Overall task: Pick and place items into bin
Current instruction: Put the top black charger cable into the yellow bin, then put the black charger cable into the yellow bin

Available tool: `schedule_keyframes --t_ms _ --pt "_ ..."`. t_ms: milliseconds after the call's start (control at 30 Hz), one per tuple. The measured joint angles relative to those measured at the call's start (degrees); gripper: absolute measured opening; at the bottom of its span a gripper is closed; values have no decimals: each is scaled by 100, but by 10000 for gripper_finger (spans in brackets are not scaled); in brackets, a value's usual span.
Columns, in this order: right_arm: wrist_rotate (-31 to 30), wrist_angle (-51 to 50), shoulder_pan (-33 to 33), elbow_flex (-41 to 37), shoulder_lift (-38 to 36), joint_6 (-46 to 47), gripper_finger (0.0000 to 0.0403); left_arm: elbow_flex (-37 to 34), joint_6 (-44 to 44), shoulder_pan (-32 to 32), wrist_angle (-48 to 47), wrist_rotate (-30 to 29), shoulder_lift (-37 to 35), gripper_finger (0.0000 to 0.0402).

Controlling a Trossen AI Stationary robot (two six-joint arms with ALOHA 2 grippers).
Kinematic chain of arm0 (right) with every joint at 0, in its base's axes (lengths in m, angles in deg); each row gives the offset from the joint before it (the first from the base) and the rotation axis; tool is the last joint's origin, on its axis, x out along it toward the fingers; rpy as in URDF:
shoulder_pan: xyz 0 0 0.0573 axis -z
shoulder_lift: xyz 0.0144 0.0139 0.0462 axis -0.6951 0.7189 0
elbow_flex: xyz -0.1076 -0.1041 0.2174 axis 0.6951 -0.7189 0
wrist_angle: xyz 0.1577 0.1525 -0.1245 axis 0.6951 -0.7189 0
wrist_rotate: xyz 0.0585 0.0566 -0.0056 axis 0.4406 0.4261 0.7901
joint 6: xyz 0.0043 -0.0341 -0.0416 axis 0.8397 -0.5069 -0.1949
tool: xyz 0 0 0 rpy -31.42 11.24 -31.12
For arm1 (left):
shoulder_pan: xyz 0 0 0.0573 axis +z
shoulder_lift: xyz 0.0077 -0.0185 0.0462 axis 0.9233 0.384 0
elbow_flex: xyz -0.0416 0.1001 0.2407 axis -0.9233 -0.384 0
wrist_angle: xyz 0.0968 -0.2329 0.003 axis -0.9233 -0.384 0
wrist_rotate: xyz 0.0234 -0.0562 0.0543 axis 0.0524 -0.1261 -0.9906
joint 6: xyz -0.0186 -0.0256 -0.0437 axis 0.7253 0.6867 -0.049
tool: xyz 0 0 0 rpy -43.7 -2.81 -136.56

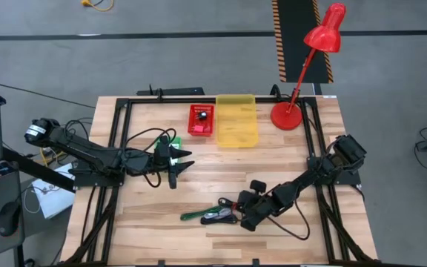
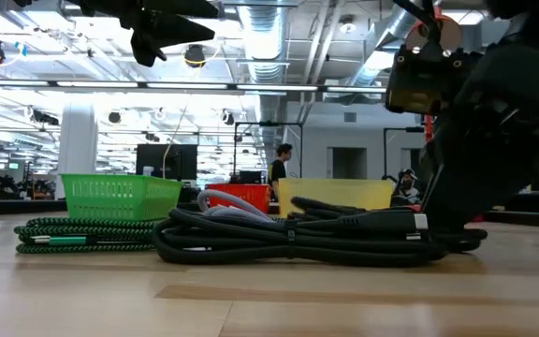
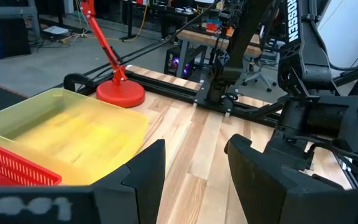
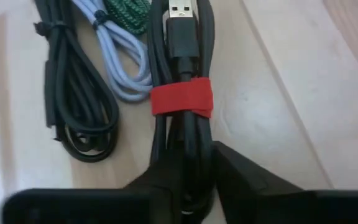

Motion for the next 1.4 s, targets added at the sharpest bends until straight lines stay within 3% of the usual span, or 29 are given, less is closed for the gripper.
schedule_keyframes --t_ms 67,433,667,833,1000,1200,1400 --pt "-64 -1 -5 -2 0 2 27 0 0 0 -1 0 0 165" --pt "-1325 -361 228 -17 -652 -40 26 0 2 0 4 0 0 165" --pt "-1909 -1299 1088 -13 -1638 -582 26 -2 2 0 0 -2 0 165" --pt "-1811 -1444 2137 -11 -2174 -1516 26 -2 -22 0 -4 -2 0 165" --pt "-1187 -1276 3261 -9 -2350 -2373 30 -4 -22 0 -194 -2 0 165" --pt "-475 -1002 4320 -9 -2258 -2892 94 -7 -24 0 -665 -4 -2 165" --pt "-172 -816 4788 -9 -2245 -2942 153 -7 -44 0 -767 -7 -2 165"
